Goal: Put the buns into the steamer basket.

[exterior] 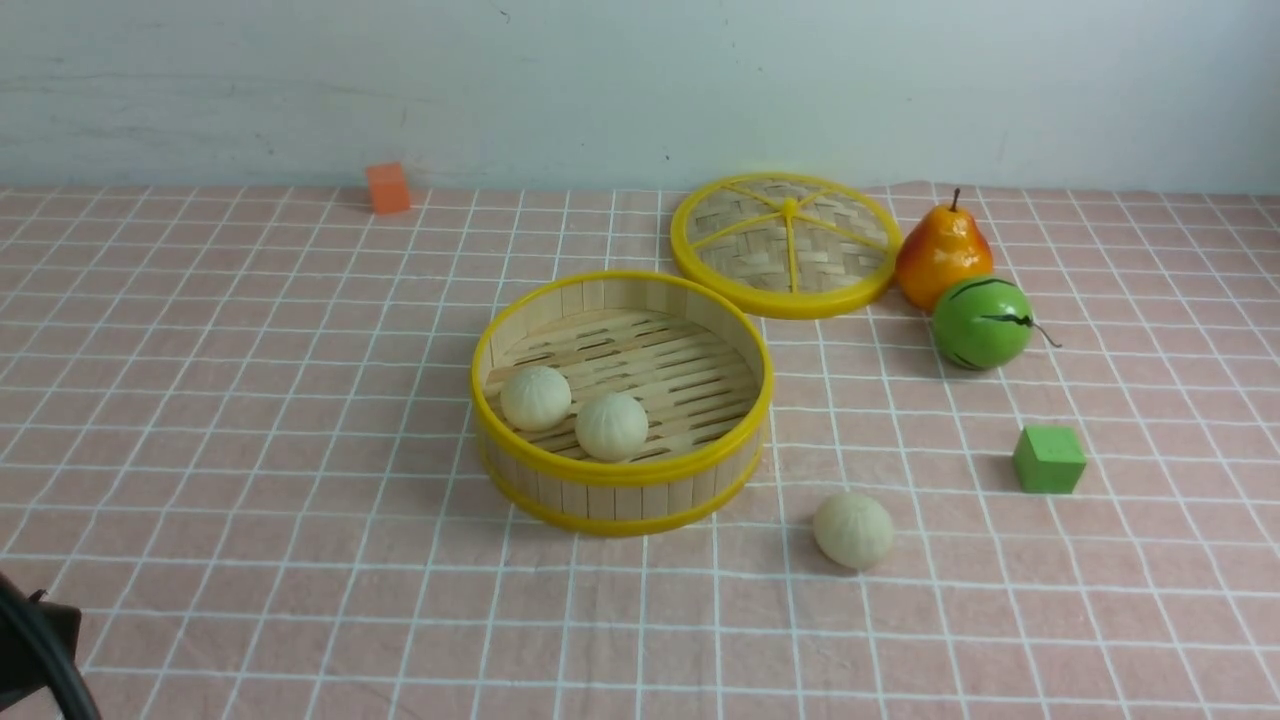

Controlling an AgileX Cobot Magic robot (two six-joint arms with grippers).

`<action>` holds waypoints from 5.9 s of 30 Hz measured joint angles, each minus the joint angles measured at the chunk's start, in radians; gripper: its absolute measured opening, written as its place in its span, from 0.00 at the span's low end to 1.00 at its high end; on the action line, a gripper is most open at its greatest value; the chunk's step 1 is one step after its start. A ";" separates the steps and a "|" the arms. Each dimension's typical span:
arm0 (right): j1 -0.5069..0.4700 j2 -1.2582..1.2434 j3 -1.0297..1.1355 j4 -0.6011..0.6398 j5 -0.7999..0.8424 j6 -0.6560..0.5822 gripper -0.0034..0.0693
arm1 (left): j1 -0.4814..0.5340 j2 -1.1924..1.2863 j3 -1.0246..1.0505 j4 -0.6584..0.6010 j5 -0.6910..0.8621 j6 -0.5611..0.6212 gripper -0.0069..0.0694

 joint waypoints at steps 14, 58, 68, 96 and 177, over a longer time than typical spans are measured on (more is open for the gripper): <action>0.000 0.501 -0.639 -0.247 0.283 -0.574 0.02 | 0.000 0.000 0.000 0.012 -0.004 0.003 0.12; 0.508 2.103 -1.676 -0.694 0.784 -0.374 0.67 | 0.000 0.000 0.000 0.027 -0.004 0.004 0.17; 0.509 2.106 -1.724 -0.698 0.813 -0.367 0.08 | 0.000 0.000 0.000 0.018 -0.004 0.004 0.17; 0.570 2.299 -2.085 -0.685 0.657 -0.318 0.47 | 0.000 0.000 0.000 0.011 0.008 0.004 0.19; 0.342 0.333 -0.286 -0.603 -0.192 -0.353 0.02 | 0.000 -0.439 0.341 0.009 -0.247 -0.124 0.25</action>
